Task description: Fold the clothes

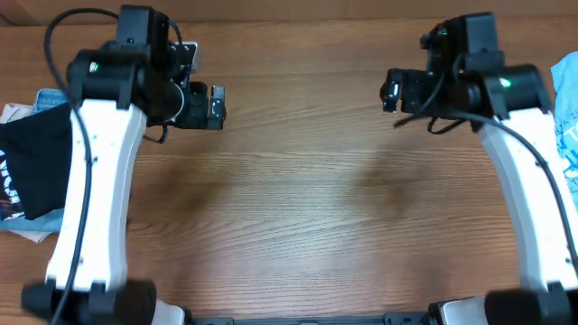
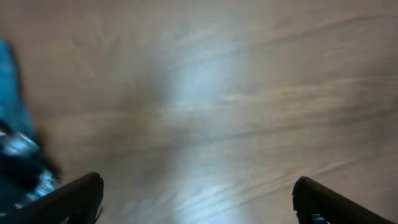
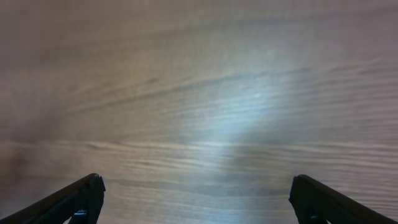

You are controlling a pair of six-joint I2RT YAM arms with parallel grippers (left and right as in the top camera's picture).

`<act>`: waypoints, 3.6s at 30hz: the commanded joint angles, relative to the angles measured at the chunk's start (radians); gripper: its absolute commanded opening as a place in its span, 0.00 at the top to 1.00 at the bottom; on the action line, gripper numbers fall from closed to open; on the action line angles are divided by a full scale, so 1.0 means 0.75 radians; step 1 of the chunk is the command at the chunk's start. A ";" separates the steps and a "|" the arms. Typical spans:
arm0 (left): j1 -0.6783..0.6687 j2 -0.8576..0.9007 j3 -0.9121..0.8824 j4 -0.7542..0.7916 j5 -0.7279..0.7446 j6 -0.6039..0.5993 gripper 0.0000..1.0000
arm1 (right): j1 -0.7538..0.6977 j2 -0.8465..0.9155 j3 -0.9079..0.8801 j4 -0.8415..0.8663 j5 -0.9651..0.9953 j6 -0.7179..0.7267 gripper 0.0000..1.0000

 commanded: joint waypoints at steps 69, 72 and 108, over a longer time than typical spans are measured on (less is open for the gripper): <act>-0.470 -0.516 -0.899 0.407 -0.712 -0.227 0.00 | -0.002 -1.996 -2.028 1.485 0.235 -0.047 0.00; -0.470 -0.479 -0.899 0.408 -0.712 -0.227 0.00 | -0.002 -2.076 -2.153 1.546 0.129 -0.139 0.00; -0.470 -0.329 -0.899 0.408 -0.712 -0.227 0.00 | -0.005 -2.095 -2.254 1.457 0.184 -0.151 0.00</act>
